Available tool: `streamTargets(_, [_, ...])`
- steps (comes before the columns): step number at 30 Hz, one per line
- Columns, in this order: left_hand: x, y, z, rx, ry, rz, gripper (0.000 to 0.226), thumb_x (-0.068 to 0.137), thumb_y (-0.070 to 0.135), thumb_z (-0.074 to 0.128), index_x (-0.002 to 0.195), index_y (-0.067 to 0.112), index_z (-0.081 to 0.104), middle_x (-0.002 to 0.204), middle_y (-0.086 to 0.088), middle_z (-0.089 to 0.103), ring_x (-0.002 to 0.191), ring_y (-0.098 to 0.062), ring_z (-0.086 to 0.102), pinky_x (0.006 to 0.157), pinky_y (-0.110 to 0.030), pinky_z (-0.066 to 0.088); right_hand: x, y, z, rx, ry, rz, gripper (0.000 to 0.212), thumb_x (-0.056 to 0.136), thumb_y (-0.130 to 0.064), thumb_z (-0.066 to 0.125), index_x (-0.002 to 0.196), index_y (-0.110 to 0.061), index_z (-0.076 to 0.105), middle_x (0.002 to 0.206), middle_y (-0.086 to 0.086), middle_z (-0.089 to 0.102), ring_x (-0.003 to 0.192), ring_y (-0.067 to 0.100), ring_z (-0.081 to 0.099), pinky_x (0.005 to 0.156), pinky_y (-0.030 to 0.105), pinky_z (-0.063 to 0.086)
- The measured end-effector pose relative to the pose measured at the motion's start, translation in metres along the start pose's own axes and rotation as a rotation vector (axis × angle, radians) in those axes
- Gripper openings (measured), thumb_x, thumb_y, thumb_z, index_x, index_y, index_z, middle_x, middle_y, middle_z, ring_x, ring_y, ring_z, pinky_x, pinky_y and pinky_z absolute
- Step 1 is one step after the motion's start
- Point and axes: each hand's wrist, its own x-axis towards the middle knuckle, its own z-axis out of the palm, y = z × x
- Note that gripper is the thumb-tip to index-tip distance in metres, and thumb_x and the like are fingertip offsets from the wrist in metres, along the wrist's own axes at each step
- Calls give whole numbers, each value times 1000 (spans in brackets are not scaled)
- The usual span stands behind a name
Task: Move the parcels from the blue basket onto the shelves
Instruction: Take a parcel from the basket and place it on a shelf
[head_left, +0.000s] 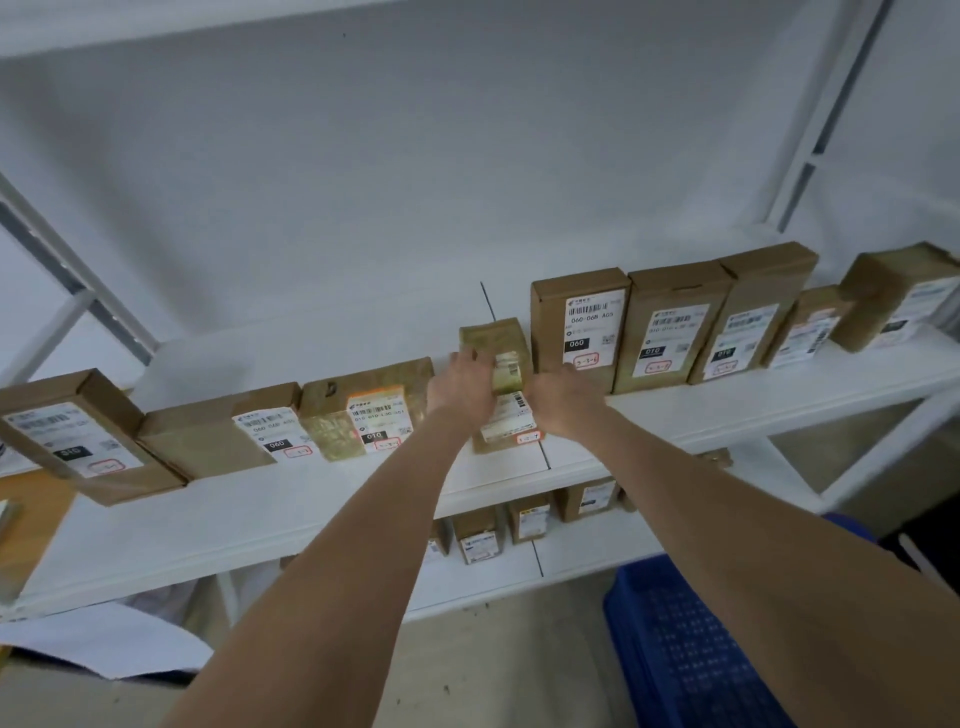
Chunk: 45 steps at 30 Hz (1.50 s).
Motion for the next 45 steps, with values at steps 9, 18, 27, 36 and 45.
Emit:
streamTargets(9, [45, 8, 4, -323, -140, -267, 76, 89, 8, 54, 151, 28, 14, 135, -23, 41, 115, -38, 52, 91, -41, 49, 17, 32, -64, -84, 327, -106, 80, 79, -2, 63, 147, -17, 24, 152, 14, 18, 141, 34, 18, 116, 44, 21])
streamTargets(18, [69, 11, 10, -207, -138, -239, 58, 88, 5, 51, 142, 25, 40, 130, -16, 50, 115, -30, 50, 84, -31, 44, 37, 54, -66, -115, 191, -28, 101, 73, -7, 74, 151, -23, 14, 156, 9, 18, 145, 34, 13, 118, 51, 14])
streamTargets(27, [74, 21, 15, -324, -143, -289, 57, 88, 5, 53, 140, 26, 40, 130, -15, 42, 102, -31, 56, 73, -28, 47, 39, 65, -66, -132, 206, 28, 100, 70, -12, 79, 149, -22, 18, 154, 10, 22, 144, 34, 17, 117, 51, 17])
streamTargets(36, [82, 38, 16, -392, -200, -215, 63, 86, 7, 52, 144, 27, 35, 134, -13, 44, 119, -27, 45, 84, -27, 40, 36, 78, -68, -150, 204, 90, 95, 73, -12, 77, 148, -20, 19, 152, 12, 24, 143, 34, 17, 117, 52, 18])
streamTargets(45, [73, 41, 10, -312, -221, -146, 58, 89, 5, 47, 144, 18, 34, 133, -16, 43, 116, -31, 48, 82, -27, 39, 32, 82, -66, -169, 343, -10, 69, 82, -12, 66, 142, -16, 33, 146, 14, 29, 138, 34, 24, 113, 45, 23])
